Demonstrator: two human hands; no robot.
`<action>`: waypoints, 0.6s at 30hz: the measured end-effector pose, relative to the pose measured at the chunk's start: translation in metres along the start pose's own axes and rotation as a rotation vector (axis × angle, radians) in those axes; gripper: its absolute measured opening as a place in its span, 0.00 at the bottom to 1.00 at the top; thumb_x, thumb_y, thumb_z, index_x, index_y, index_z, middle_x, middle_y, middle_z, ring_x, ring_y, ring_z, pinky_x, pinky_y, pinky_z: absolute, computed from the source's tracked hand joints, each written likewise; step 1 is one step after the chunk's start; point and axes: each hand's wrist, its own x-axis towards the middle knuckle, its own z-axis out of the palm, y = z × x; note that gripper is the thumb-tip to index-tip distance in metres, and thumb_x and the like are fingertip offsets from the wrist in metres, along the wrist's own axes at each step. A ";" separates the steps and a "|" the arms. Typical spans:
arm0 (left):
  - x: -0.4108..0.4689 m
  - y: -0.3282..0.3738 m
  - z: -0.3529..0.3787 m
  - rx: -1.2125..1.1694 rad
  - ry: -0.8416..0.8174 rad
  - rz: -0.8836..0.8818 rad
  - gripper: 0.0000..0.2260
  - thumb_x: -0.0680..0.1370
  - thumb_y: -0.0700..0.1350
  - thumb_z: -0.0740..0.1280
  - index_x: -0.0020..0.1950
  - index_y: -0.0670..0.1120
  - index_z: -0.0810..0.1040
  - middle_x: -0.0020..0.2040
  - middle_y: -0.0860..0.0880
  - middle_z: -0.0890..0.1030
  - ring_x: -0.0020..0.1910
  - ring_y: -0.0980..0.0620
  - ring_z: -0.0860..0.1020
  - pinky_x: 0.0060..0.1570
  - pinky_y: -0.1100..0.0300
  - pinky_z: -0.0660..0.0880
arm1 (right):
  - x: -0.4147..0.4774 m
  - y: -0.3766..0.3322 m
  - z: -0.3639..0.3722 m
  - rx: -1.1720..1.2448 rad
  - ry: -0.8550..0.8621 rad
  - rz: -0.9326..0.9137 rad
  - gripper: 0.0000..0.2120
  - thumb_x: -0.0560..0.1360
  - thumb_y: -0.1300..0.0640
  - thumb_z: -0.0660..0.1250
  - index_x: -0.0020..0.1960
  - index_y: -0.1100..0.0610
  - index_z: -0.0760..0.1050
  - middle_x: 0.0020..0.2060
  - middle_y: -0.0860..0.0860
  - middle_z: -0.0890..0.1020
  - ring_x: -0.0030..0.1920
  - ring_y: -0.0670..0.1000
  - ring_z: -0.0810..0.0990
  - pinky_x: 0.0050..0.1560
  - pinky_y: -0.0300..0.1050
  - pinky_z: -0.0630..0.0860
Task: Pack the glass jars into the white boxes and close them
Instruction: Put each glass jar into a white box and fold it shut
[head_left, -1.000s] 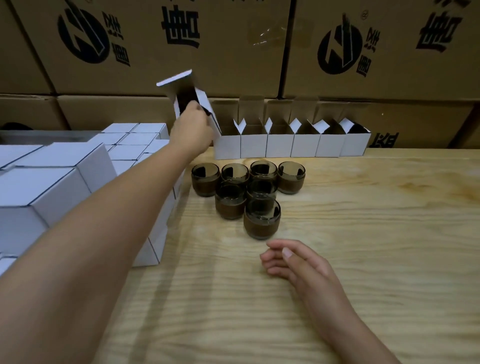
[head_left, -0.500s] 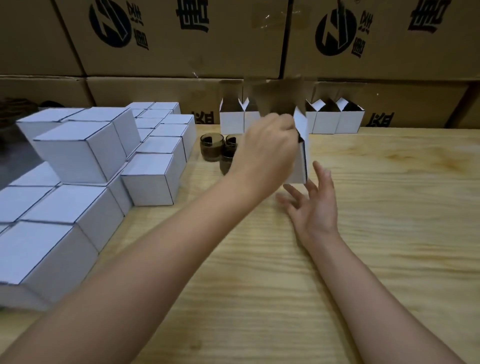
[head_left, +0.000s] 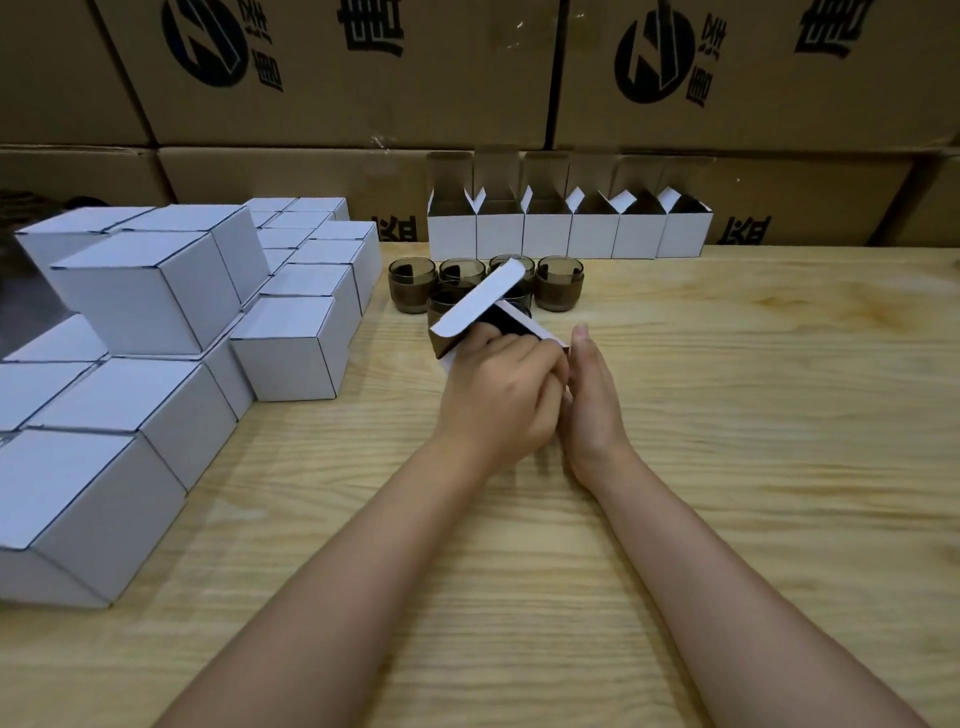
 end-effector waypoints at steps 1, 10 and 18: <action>0.000 -0.002 -0.001 -0.061 0.019 -0.016 0.09 0.70 0.37 0.58 0.34 0.40 0.77 0.28 0.47 0.77 0.26 0.45 0.73 0.39 0.53 0.67 | -0.001 0.000 0.000 -0.026 0.008 -0.038 0.29 0.69 0.34 0.62 0.43 0.62 0.70 0.37 0.56 0.70 0.41 0.53 0.70 0.44 0.51 0.69; -0.004 -0.018 0.000 -0.276 0.117 -0.181 0.04 0.69 0.32 0.62 0.39 0.38 0.76 0.32 0.48 0.76 0.34 0.52 0.71 0.47 0.57 0.65 | -0.003 0.006 -0.002 -0.279 -0.104 -0.224 0.19 0.67 0.34 0.61 0.48 0.47 0.73 0.43 0.38 0.79 0.48 0.43 0.76 0.51 0.42 0.71; -0.016 -0.028 0.010 -0.292 0.298 -0.244 0.12 0.75 0.37 0.54 0.42 0.37 0.77 0.40 0.45 0.75 0.43 0.49 0.70 0.46 0.54 0.67 | -0.003 0.005 -0.001 -0.453 -0.116 -0.266 0.21 0.76 0.42 0.60 0.68 0.39 0.68 0.56 0.51 0.77 0.54 0.45 0.74 0.53 0.38 0.69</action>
